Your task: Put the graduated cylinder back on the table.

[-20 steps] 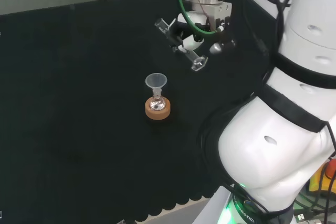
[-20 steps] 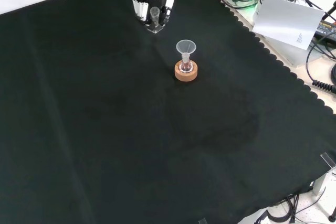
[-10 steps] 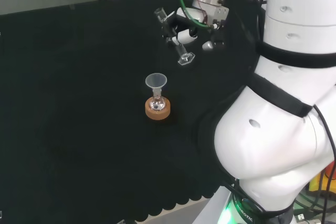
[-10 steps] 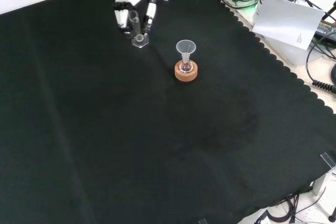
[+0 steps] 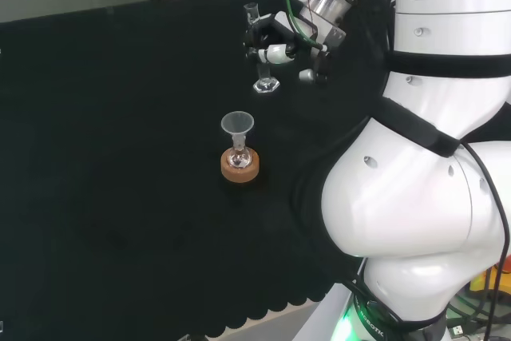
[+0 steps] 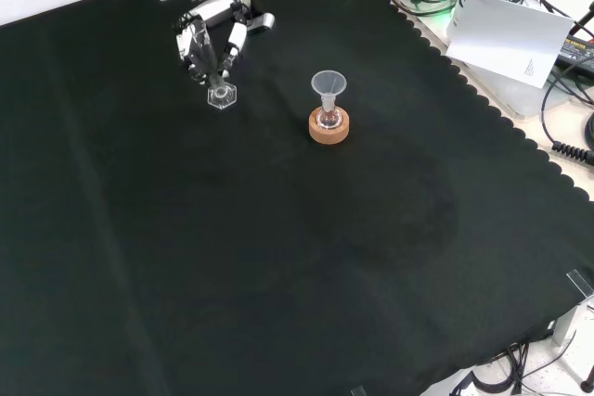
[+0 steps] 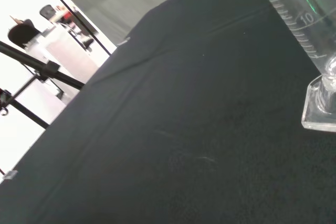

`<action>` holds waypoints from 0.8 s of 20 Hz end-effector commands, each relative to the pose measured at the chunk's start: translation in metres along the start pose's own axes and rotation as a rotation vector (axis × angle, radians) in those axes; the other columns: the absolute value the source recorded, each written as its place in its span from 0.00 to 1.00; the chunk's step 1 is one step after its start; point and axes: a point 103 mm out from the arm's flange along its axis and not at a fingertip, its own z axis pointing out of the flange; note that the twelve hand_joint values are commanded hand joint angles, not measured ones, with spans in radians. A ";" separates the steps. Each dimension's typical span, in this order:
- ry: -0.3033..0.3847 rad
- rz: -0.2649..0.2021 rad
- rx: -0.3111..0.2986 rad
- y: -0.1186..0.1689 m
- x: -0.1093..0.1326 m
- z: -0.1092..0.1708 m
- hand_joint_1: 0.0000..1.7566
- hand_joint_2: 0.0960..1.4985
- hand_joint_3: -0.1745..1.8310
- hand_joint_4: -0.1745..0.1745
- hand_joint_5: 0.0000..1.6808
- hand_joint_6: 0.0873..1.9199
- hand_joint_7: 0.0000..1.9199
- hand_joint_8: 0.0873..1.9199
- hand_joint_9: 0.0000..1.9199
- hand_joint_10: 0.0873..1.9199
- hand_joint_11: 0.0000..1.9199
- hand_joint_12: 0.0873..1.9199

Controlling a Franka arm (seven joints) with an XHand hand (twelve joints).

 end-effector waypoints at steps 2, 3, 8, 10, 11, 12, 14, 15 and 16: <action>0.068 -0.013 -0.028 0.010 -0.016 0.021 0.72 0.73 0.09 0.00 0.58 0.51 0.52 0.50 0.72 0.00 0.63 0.36; 0.070 -0.013 -0.031 0.011 -0.017 0.023 0.72 0.73 0.09 0.00 0.58 0.51 0.52 0.50 0.72 0.00 0.63 0.36; 0.084 -0.011 -0.054 0.015 -0.022 0.032 0.72 0.73 0.09 0.00 0.57 0.51 0.51 0.51 0.72 0.00 0.63 0.36; 0.086 -0.011 -0.065 0.017 -0.023 0.034 0.72 0.73 0.09 0.00 0.57 0.52 0.51 0.51 0.72 0.00 0.62 0.36; 0.089 -0.013 -0.062 0.017 -0.024 0.035 0.72 0.73 0.09 0.00 0.57 0.52 0.51 0.51 0.71 0.00 0.62 0.36; 0.090 -0.014 -0.059 0.018 -0.025 0.037 0.71 0.73 0.09 0.00 0.57 0.52 0.51 0.52 0.71 0.00 0.61 0.37; 0.093 -0.014 -0.056 0.020 -0.027 0.040 0.71 0.74 0.09 0.00 0.56 0.53 0.50 0.53 0.70 0.00 0.60 0.37; 0.095 -0.016 -0.056 0.020 -0.027 0.040 0.71 0.74 0.09 0.00 0.56 0.53 0.50 0.53 0.70 0.00 0.60 0.37; 0.095 -0.015 -0.054 0.020 -0.027 0.040 0.71 0.74 0.09 0.00 0.56 0.53 0.50 0.53 0.70 0.00 0.60 0.37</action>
